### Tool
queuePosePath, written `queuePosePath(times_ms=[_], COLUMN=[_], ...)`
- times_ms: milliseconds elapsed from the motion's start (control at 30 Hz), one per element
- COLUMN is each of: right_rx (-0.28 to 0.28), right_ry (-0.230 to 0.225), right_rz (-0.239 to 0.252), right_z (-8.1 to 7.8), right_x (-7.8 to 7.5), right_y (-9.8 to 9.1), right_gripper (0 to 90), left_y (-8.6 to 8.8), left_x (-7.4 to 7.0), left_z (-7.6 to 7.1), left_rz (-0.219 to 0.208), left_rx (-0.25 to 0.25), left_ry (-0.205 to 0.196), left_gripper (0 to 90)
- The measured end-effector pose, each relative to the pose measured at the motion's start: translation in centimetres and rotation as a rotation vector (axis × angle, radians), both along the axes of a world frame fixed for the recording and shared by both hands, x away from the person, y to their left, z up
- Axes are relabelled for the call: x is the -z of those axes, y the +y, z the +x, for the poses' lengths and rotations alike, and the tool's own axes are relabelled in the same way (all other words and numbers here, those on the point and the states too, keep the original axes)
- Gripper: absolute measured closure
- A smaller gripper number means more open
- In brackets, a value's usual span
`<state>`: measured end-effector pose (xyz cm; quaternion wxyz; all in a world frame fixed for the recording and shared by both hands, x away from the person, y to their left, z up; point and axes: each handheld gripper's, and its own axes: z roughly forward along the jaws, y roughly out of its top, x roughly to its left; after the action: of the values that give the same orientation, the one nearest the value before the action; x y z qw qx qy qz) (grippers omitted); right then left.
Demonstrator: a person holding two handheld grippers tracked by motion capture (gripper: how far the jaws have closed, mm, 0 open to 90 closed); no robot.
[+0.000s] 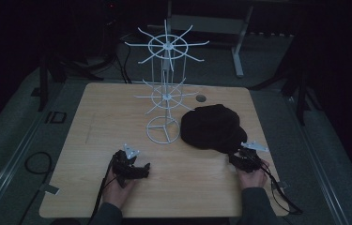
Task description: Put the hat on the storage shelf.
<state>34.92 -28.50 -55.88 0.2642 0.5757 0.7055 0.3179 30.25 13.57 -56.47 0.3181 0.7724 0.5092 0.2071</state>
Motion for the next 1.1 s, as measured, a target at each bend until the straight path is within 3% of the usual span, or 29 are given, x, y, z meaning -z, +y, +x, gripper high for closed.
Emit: queuePosePath(times_ms=[233, 433, 500, 1100], right_rx=[0.001, 0.004, 0.006, -0.003], right_ry=[0.035, 0.079, 0.084, 0.033], right_rz=[-0.007, -0.004, 0.012, 0.046], right_z=[0.1, 0.0, -0.1, 0.1], right_x=[-0.3, -0.9, -1.2, -4.8], right_y=[0.3, 0.7, 0.7, 1.6], right_gripper=[38.9, 53.5, 54.0, 51.2], left_y=[-0.1, -0.2, -0.3, -0.5], left_x=[0.0, 0.0, 0.0, 0.0], left_z=[0.0, 0.0, 0.0, -0.1], left_rz=[-0.002, -0.001, -0.001, -0.002], left_rx=[-0.008, -0.013, -0.015, -0.011], left_ry=[0.001, 0.001, 0.001, 0.001], left_gripper=[8.5, 8.6, 8.6, 8.7])
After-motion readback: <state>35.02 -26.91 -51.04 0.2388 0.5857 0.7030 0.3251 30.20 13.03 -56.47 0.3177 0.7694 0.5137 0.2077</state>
